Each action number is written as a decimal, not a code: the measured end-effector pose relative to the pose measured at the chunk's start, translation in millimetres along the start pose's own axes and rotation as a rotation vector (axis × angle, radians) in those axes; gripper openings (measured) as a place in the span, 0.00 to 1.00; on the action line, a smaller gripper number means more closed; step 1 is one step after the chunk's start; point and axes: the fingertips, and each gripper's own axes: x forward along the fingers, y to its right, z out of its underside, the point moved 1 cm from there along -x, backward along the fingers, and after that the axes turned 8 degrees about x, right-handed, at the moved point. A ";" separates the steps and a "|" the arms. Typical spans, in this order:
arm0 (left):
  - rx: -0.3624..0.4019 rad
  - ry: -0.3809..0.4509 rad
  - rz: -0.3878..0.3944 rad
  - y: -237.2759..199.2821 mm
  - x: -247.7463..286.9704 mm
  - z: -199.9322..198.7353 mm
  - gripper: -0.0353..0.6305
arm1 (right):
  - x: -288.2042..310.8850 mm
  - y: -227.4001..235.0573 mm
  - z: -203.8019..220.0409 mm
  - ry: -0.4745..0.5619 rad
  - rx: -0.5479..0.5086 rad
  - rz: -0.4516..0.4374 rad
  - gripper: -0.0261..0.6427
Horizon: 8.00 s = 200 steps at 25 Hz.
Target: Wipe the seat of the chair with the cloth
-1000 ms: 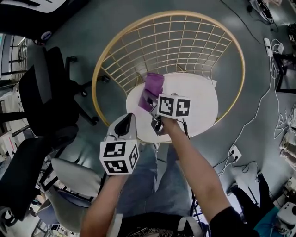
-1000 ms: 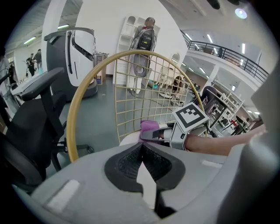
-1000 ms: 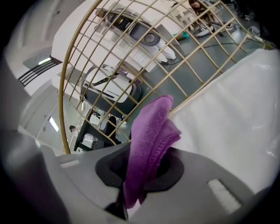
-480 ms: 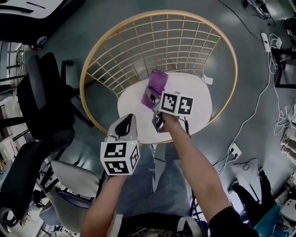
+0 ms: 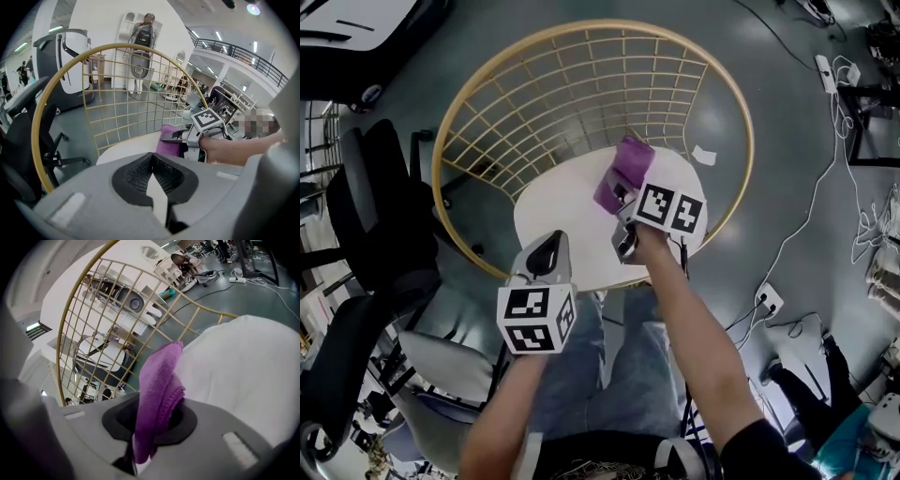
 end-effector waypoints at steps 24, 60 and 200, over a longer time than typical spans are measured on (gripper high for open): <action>0.025 -0.007 0.007 55.6 5.0 8.4 0.05 | -96.5 77.7 -32.6 0.075 -0.067 0.133 0.13; -0.095 0.063 -0.065 -78.5 -79.8 88.6 0.05 | 14.5 -91.3 249.0 -0.411 -0.631 -0.087 0.13; -0.082 -0.022 -0.049 24.5 -66.0 136.8 0.05 | -58.3 -2.0 242.6 -0.393 -0.516 -0.058 0.13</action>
